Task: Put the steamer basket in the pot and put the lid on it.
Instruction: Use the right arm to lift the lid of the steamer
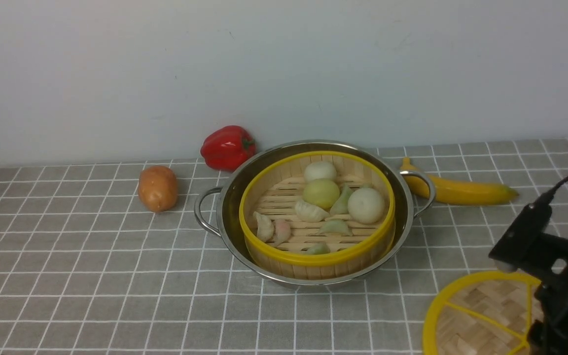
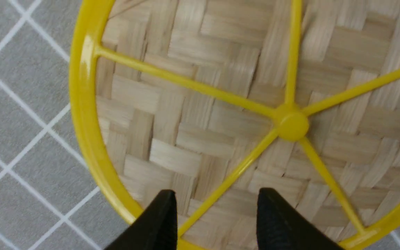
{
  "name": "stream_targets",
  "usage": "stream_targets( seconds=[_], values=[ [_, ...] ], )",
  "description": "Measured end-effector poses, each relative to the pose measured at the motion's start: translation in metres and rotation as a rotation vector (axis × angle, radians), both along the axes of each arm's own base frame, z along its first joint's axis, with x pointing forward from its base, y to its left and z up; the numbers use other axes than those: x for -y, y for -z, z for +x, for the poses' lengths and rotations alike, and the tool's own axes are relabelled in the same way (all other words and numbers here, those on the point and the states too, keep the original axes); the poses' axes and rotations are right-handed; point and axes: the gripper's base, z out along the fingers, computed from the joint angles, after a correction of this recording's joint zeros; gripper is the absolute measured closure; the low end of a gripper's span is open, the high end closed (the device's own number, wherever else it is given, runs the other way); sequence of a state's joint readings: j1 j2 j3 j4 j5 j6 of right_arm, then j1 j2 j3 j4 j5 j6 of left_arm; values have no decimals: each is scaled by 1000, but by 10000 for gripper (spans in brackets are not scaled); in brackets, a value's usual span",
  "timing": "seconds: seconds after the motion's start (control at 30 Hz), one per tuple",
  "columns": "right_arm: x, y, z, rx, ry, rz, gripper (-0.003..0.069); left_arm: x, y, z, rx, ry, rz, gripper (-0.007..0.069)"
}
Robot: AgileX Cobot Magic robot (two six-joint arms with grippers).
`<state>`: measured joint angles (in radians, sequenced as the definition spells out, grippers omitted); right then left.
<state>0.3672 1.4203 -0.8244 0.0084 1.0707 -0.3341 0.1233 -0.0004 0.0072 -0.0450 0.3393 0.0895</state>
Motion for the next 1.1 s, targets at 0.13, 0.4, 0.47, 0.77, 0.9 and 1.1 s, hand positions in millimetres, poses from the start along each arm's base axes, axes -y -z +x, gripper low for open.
stream_targets(
  seconds=[0.13,0.4,0.47,0.77,0.9,1.1],
  values=[
    [-5,-10,20,67,-18,-9,328,0,0,0,0,0,0,382],
    [-11,-3,32,-20,-6,-24,328,0,0,0,0,0,0,382],
    [-11,-1,31,-41,-3,-30,328,0,0,0,0,0,0,382],
    [-4,13,37,-89,33,-41,328,0,0,0,0,0,0,382],
    [5,17,42,-93,70,-40,328,0,0,0,0,0,0,382],
    [4,22,43,-126,71,4,328,0,0,0,0,0,0,382]
  ],
)
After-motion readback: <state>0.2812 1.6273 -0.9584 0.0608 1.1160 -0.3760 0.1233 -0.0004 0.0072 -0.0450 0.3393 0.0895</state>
